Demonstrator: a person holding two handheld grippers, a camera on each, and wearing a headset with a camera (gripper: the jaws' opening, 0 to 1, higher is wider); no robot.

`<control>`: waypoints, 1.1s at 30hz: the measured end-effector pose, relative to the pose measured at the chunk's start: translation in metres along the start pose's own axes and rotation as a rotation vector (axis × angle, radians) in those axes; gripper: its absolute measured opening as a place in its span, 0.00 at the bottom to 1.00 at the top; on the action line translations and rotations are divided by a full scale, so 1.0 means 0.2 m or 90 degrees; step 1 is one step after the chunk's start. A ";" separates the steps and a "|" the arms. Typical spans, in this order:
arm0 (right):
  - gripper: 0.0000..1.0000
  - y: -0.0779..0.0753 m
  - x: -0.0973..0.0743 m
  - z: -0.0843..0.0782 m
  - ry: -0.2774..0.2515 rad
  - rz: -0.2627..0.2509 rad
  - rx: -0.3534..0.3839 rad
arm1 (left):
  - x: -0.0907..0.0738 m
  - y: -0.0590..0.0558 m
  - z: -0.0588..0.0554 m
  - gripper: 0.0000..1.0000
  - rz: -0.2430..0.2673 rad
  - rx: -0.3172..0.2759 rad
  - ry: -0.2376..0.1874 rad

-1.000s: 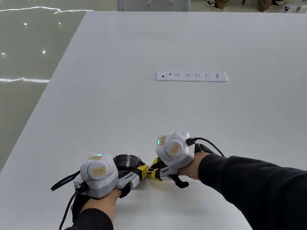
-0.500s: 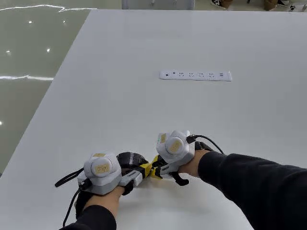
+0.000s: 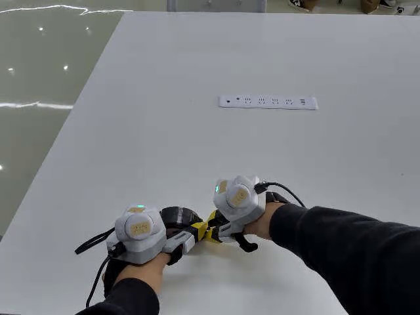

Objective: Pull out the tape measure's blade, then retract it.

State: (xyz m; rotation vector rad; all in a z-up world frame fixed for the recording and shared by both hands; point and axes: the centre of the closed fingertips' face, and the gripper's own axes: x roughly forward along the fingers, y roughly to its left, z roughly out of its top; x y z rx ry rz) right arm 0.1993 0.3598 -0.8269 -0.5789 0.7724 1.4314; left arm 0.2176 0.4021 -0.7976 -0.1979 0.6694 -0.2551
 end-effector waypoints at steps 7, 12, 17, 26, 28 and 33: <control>0.12 0.00 0.00 0.00 -0.002 -0.003 -0.003 | 0.00 0.00 0.00 0.60 0.001 0.001 0.000; 0.12 0.00 0.00 0.00 -0.001 -0.003 -0.006 | 0.00 0.00 0.00 0.60 0.000 0.001 0.000; 0.12 0.00 0.00 0.00 -0.002 -0.004 -0.005 | 0.00 0.00 0.00 0.60 0.000 0.001 0.000; 0.13 0.01 0.00 0.00 0.000 -0.007 -0.007 | 0.00 0.00 0.00 0.61 -0.003 0.005 0.005; 0.13 0.02 0.00 0.00 -0.003 -0.004 -0.022 | 0.00 -0.01 0.00 0.62 -0.008 0.015 0.022; 0.24 0.00 -0.03 0.02 -0.027 -0.034 -0.011 | -0.03 0.00 0.01 0.62 -0.035 0.050 0.052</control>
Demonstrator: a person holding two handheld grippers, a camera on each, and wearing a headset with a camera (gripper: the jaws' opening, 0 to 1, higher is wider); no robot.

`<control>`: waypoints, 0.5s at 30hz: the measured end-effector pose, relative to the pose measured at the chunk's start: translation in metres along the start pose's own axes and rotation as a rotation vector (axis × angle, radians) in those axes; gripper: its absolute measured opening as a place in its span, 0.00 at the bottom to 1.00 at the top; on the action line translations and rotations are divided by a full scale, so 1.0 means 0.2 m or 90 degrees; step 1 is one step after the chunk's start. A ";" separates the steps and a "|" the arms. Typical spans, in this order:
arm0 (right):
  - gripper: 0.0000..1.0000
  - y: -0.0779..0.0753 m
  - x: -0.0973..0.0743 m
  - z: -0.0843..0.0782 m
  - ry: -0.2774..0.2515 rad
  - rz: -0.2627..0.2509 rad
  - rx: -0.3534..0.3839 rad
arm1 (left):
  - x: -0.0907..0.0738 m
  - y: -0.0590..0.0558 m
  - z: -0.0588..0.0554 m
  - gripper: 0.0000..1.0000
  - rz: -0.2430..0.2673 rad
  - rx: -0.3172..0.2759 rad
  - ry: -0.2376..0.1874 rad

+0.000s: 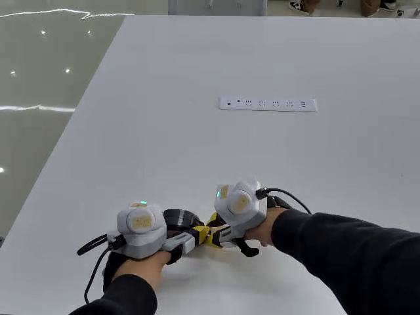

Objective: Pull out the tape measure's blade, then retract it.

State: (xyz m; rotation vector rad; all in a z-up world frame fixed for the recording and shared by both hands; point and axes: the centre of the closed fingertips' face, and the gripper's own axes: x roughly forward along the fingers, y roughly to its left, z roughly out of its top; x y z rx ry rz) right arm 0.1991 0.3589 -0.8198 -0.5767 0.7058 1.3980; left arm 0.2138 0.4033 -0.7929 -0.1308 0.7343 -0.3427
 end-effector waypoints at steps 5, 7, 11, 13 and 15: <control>0.31 -0.05 -0.10 0.03 -0.045 -0.045 0.021 | -0.08 0.06 0.05 0.69 -0.030 0.041 -0.018; 0.34 -0.07 -0.15 0.02 -0.054 -0.061 0.033 | -0.10 0.09 0.07 0.80 -0.052 0.051 -0.026; 0.38 -0.10 -0.26 0.03 -0.077 -0.084 0.045 | -0.13 0.08 0.08 1.00 -0.135 0.090 -0.022; 0.42 -0.11 -0.32 0.02 -0.087 -0.100 0.056 | -0.16 0.11 0.10 1.00 -0.136 0.097 -0.019; 0.48 -0.12 -0.37 0.00 -0.093 -0.116 0.066 | -0.18 0.13 0.11 1.00 -0.141 0.096 -0.018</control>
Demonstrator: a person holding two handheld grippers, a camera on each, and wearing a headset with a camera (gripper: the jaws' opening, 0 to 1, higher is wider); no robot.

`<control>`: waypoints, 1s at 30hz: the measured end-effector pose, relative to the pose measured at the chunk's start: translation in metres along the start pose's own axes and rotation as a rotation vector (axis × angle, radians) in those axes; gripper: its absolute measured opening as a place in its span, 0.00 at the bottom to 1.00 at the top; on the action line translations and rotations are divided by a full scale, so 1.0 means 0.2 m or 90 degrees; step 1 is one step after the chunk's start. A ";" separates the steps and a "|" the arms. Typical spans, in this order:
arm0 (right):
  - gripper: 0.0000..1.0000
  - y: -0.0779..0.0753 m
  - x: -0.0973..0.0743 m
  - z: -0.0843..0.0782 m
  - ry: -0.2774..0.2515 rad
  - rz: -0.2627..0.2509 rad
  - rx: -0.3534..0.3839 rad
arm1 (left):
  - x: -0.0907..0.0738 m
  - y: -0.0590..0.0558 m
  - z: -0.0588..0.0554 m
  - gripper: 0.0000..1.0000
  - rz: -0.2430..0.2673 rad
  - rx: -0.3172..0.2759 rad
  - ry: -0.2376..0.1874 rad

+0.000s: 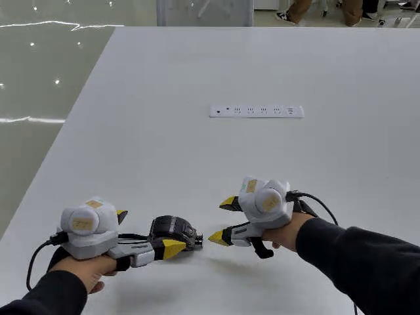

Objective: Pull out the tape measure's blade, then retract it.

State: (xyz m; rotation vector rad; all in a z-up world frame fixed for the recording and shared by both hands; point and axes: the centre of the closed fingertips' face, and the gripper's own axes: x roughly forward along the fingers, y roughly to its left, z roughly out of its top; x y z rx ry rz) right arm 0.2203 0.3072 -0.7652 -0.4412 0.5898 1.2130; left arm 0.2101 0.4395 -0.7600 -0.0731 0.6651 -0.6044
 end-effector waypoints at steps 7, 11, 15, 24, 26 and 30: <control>0.55 -0.03 -0.25 -0.12 -0.010 -0.066 0.032 | -0.10 0.05 -0.01 1.00 0.006 -0.001 -0.014; 0.57 -0.02 -0.40 -0.20 -0.019 -0.096 0.044 | -0.16 0.02 -0.02 1.00 -0.014 0.005 -0.027; 0.59 -0.05 -0.56 -0.29 -0.030 -0.142 0.080 | -0.20 0.03 -0.06 1.00 -0.012 0.023 -0.011; 0.61 -0.02 -0.79 -0.46 -0.028 -0.192 0.116 | -0.30 0.05 -0.07 1.00 -0.007 0.001 -0.026; 0.62 -0.02 -0.83 -0.48 -0.032 -0.203 0.126 | -0.31 0.05 -0.08 1.00 0.000 0.002 -0.027; 0.63 -0.02 -0.89 -0.53 -0.028 -0.219 0.138 | -0.34 0.06 -0.07 1.00 0.006 0.010 -0.035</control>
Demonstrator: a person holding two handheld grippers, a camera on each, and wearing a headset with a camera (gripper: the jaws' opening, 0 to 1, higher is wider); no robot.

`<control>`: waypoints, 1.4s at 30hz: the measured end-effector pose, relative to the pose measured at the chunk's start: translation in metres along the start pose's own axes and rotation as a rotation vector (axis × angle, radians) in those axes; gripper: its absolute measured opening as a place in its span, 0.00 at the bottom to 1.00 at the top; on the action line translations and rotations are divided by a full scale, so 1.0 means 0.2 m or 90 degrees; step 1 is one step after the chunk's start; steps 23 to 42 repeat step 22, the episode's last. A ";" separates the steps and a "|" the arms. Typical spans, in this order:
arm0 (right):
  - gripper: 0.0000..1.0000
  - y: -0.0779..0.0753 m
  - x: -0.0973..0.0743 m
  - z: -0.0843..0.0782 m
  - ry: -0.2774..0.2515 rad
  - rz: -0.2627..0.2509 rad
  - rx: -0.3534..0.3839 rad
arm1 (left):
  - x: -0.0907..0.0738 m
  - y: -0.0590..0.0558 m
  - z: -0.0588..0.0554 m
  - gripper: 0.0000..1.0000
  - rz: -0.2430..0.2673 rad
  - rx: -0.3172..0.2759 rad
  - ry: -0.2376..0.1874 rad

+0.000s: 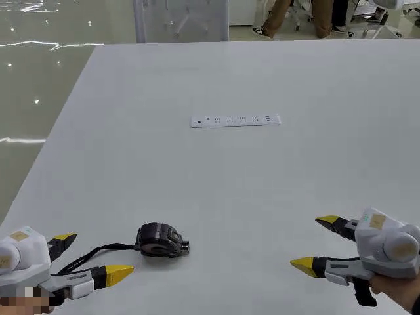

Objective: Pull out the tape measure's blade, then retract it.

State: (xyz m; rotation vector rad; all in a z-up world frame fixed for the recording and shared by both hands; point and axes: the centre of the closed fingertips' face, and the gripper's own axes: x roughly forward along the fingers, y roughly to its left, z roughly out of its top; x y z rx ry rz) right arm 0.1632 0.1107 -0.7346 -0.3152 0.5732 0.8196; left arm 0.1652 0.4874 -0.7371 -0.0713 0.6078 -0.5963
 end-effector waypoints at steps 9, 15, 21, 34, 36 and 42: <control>0.66 -0.07 -0.11 -0.06 -0.002 -0.036 0.033 | -0.05 0.02 0.06 1.00 0.009 0.042 -0.027; 0.68 -0.08 -0.15 -0.09 0.005 -0.044 0.034 | -0.10 0.04 0.03 1.00 0.013 0.026 -0.019; 0.70 -0.09 -0.17 -0.10 0.008 -0.056 0.043 | -0.09 0.04 0.04 1.00 0.008 0.023 -0.028; 0.71 -0.09 -0.17 -0.12 0.011 -0.057 0.042 | -0.09 0.05 0.03 1.00 0.009 0.027 -0.022; 0.71 -0.09 -0.17 -0.12 0.011 -0.057 0.042 | -0.09 0.05 0.03 1.00 0.009 0.027 -0.022; 0.71 -0.09 -0.17 -0.12 0.011 -0.057 0.042 | -0.09 0.05 0.03 1.00 0.009 0.027 -0.022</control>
